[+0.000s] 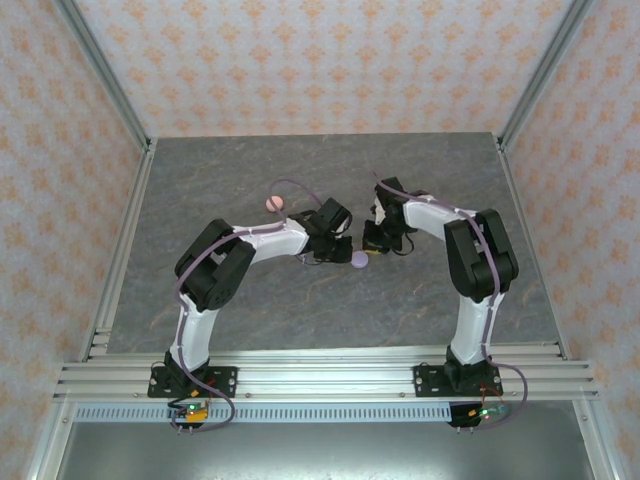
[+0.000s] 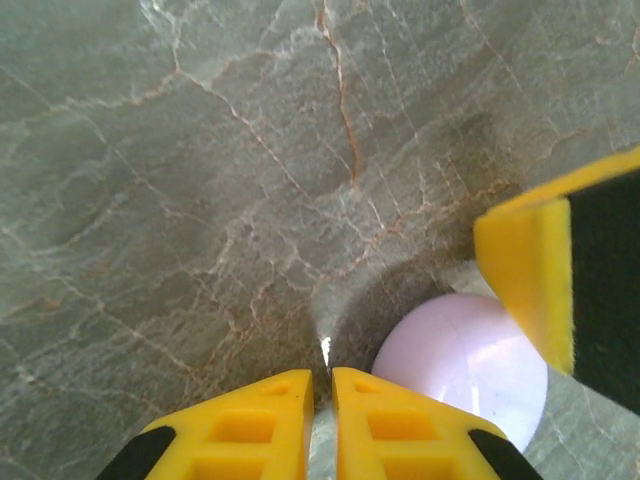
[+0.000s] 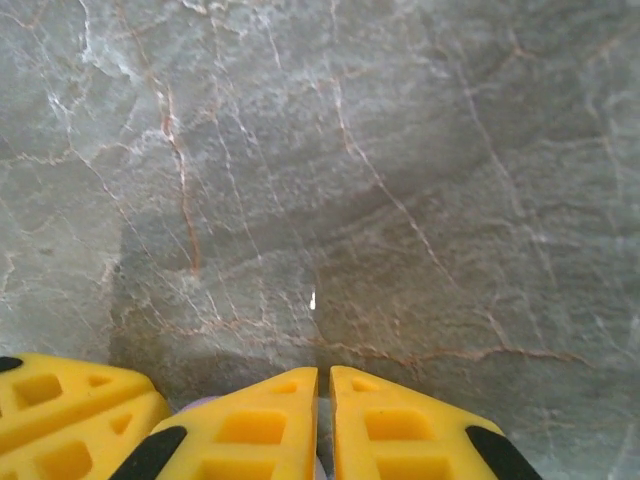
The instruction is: Insert the wireless bluetooth earbuds into the charging case
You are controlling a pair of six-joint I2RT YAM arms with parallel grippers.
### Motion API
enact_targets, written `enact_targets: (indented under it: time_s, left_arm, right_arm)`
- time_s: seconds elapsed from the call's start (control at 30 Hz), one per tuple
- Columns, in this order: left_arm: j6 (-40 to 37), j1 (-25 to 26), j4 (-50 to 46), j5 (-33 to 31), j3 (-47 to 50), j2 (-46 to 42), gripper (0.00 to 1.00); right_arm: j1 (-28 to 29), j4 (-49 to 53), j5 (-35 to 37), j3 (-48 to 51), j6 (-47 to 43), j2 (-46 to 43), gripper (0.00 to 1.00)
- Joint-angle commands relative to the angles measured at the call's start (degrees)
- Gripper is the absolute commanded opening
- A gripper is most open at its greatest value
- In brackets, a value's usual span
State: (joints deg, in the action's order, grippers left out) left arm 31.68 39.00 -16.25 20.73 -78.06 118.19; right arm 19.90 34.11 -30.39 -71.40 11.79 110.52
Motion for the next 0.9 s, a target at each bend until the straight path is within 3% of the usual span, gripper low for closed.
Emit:
enact_targets:
  time_s: [0.0,0.57,0.87]
  left_arm:
    - [0.74,-0.24,-2.6,-5.01,-1.71,1.81,0.15]
    - [0.57,-0.94,-1.19,-1.3,-4.73,4.15,0.16]
    - [-0.74,-2.0,-2.53,-5.04,-3.3,-0.62,0.32]
  right_arm:
    - [0.31,2.77,3.76,1.74,0.16,-2.69,0.13]
    - [0.31,0.89,-0.29,8.42,1.12,-6.75,0.16]
    - [0.24,1.26,3.09,10.12,2.33,-10.56,0.17]
